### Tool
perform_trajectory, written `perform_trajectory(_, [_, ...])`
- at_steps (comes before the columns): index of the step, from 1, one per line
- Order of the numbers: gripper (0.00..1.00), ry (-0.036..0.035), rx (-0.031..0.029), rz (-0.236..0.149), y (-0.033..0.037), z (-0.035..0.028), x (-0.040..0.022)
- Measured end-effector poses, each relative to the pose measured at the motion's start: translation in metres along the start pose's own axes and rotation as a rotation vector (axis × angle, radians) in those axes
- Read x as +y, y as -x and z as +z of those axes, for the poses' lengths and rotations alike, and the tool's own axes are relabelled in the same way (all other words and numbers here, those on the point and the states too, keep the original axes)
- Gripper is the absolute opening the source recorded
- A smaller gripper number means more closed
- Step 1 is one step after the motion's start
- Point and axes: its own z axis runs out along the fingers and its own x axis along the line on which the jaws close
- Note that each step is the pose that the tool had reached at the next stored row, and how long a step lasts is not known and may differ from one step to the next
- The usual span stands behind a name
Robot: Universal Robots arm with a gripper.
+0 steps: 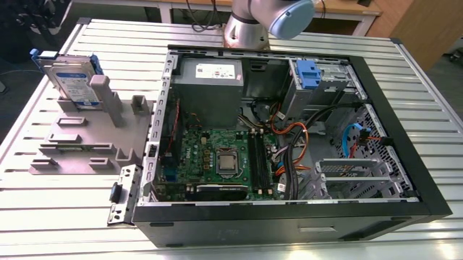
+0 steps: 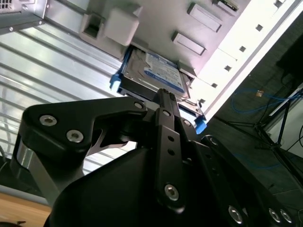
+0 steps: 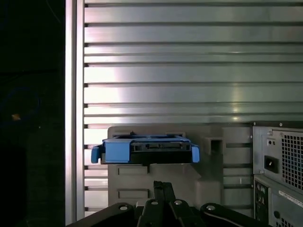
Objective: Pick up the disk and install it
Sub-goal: 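Reach for the disk, then pick up the disk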
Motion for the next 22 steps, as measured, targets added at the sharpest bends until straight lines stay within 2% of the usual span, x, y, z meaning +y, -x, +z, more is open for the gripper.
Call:
perform_trajectory(10, [0.11, -0.0018, 0.0073, 0.000, -0.0312, 0.0127, 0.0110])
perform_trajectory(12, [0.11, -0.0018, 0.0088, 0.000, -0.0355, 0.0140, 0.0119])
perform_trajectory(22, [0.11, -0.0019, 0.0094, -0.002, -0.0364, 0.0148, 0.0120])
